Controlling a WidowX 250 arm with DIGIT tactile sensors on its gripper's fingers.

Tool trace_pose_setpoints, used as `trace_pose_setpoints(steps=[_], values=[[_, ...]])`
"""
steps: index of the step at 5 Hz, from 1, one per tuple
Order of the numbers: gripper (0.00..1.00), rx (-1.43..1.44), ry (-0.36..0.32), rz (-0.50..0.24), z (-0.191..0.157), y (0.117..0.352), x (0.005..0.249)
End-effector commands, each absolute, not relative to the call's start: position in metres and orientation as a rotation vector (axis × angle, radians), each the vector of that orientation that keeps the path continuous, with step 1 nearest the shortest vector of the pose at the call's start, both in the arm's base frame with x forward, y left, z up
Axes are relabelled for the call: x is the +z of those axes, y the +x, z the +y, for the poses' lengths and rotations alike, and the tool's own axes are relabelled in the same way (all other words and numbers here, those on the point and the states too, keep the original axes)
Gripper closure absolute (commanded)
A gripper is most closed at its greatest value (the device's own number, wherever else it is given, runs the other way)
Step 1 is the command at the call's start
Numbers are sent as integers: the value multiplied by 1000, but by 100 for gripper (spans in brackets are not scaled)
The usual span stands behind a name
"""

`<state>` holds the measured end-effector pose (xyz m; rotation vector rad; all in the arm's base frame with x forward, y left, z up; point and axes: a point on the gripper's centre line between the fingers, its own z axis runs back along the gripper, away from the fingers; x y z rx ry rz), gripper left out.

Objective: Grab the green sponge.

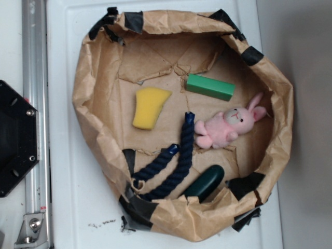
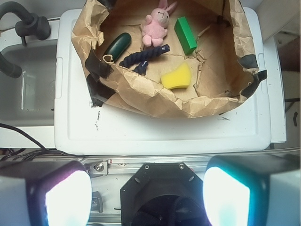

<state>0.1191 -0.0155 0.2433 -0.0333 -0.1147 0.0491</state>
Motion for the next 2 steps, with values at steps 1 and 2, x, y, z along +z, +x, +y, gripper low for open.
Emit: trace_pose_setpoints(steps=[1,2], values=[[0,49,-33,-115,-16,119,243],[0,175,64,-143,-10,151,225]])
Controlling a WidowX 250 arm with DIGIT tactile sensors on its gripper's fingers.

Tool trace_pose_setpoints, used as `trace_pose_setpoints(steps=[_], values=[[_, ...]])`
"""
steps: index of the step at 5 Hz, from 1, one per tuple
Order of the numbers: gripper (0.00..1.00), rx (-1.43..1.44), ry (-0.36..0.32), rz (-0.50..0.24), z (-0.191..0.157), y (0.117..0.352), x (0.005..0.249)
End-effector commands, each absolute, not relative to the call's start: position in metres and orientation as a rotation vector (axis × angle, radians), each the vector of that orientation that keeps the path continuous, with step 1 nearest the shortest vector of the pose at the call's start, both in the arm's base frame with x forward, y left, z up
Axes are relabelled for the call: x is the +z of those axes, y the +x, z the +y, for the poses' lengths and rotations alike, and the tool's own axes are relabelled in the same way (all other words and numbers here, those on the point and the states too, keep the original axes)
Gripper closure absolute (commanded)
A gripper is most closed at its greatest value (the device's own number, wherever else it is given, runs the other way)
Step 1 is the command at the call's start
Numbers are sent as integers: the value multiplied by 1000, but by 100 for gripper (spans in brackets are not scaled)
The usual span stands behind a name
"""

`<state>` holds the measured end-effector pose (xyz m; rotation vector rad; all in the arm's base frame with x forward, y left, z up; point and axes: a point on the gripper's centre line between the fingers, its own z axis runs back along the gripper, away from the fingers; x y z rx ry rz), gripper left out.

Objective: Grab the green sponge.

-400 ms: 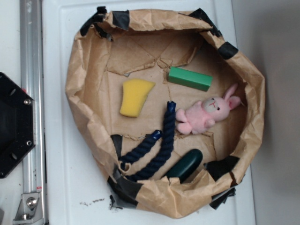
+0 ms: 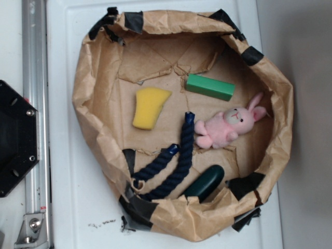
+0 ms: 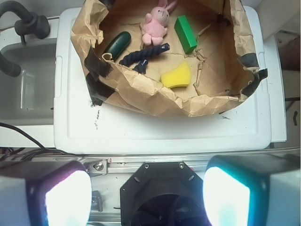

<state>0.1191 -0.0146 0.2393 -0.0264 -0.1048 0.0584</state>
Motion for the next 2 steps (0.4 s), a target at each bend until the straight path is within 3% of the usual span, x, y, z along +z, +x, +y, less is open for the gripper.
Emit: trace_pose_setpoints(steps=[1,2], values=[[0,299,58,-168,-3,187,218],[0,492,59,-185,17,224,191]])
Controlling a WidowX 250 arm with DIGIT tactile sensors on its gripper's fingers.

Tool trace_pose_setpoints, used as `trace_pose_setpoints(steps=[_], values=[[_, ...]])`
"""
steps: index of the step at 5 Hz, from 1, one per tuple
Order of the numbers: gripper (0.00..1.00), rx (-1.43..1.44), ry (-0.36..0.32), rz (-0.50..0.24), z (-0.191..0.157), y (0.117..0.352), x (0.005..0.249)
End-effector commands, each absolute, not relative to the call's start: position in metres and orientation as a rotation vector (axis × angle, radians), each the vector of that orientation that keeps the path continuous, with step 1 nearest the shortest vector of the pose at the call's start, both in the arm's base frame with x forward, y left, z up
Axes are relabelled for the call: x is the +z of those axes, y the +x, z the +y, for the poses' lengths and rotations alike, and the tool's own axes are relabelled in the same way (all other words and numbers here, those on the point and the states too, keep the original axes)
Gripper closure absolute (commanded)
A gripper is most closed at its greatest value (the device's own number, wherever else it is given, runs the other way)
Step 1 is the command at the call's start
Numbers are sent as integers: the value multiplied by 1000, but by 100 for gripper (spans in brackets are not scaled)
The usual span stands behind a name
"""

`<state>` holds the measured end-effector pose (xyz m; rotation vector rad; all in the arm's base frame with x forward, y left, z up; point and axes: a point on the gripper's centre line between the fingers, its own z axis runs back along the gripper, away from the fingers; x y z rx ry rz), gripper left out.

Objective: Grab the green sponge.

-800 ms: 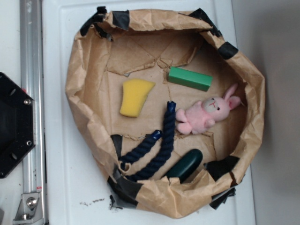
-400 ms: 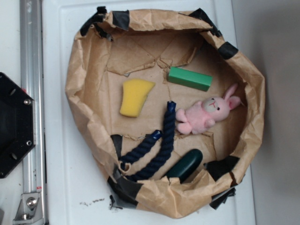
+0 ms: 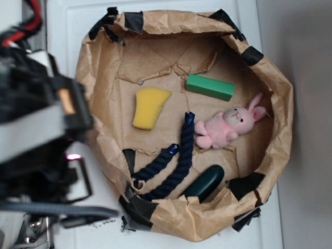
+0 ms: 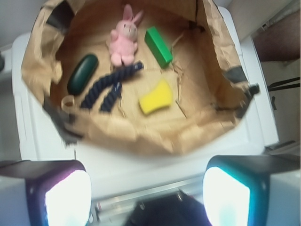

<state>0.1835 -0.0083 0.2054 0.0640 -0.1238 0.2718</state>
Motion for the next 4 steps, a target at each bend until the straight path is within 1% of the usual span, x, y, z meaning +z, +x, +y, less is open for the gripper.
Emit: trace_pose_setpoints(steps=[1,2,3,4], values=[[0,634,20,-151,38,237,147],[0,678,5,-96,42,234,108],[0,632,13,-28,34,212,71],[0,550,-37,-19,32,202,42]])
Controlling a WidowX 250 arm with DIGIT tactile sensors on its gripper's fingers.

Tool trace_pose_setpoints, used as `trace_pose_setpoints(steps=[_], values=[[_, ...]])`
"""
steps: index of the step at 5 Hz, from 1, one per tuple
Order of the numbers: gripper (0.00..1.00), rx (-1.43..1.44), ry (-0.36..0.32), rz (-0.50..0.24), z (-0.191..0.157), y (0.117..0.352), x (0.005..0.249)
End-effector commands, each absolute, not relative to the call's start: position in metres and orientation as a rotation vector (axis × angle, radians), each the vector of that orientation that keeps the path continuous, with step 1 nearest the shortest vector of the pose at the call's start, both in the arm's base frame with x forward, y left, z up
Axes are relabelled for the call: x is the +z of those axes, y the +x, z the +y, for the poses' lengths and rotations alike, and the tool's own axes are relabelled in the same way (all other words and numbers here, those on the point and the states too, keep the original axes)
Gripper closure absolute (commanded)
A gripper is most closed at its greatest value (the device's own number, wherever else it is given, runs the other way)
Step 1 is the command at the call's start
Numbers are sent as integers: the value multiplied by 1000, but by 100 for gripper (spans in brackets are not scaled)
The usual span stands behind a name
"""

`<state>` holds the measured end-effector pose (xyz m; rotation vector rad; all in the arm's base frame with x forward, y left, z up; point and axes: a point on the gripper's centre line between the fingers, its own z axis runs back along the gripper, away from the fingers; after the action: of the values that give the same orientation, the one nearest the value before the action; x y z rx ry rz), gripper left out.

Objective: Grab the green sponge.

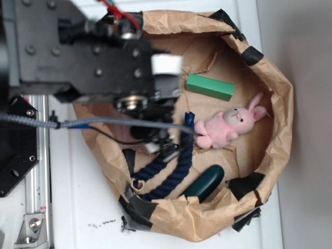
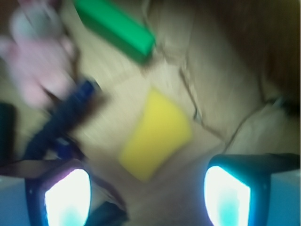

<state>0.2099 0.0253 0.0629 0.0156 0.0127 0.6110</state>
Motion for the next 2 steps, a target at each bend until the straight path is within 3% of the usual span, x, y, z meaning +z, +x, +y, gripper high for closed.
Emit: trace_pose_setpoints(steps=[1,2], values=[[0,519,-87,-27,33,212,42],[0,534,-91,-25,32,216,42]])
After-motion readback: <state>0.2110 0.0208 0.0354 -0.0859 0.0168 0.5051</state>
